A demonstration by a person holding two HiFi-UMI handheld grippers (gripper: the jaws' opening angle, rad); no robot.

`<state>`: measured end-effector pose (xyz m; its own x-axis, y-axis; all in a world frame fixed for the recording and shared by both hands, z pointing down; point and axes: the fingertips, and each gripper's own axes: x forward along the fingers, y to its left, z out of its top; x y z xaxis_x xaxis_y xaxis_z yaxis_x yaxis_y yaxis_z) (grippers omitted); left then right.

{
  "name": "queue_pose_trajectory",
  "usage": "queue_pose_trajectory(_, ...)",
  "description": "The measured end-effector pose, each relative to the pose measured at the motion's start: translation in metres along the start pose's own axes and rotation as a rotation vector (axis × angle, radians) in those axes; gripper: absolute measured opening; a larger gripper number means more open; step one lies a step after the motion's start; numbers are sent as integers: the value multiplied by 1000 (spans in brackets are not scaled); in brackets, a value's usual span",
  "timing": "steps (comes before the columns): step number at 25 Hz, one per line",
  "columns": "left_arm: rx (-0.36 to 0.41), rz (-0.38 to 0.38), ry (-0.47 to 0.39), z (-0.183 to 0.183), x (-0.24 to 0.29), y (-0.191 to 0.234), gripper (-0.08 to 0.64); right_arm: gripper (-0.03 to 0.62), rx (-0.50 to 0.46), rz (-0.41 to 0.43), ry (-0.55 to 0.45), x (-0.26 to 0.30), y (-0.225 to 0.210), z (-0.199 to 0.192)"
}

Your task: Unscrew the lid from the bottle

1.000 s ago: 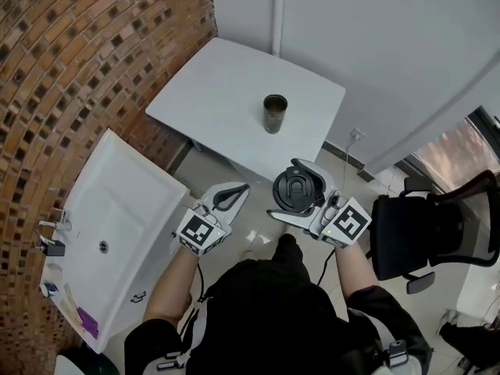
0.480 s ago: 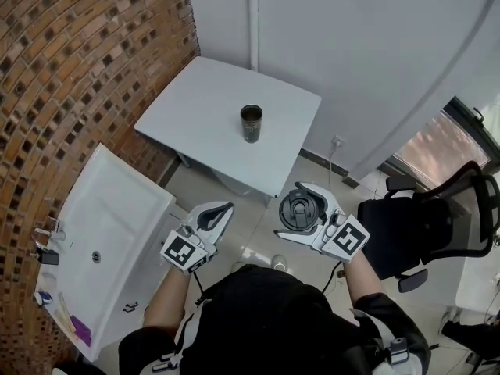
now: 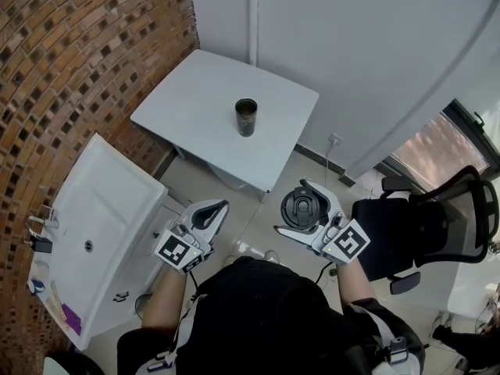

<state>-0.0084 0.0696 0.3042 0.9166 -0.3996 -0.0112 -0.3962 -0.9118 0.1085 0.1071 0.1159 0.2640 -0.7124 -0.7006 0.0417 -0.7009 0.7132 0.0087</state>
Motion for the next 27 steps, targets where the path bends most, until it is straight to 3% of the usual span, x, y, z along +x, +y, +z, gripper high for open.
queue_pose_trajectory(10,-19,24,-22,3,0,12,2,494,-24,26,35,8,1,-5)
queue_pose_trajectory(27,53,20,-71,29,8,26,2,494,-19,29,3,21,-17,0)
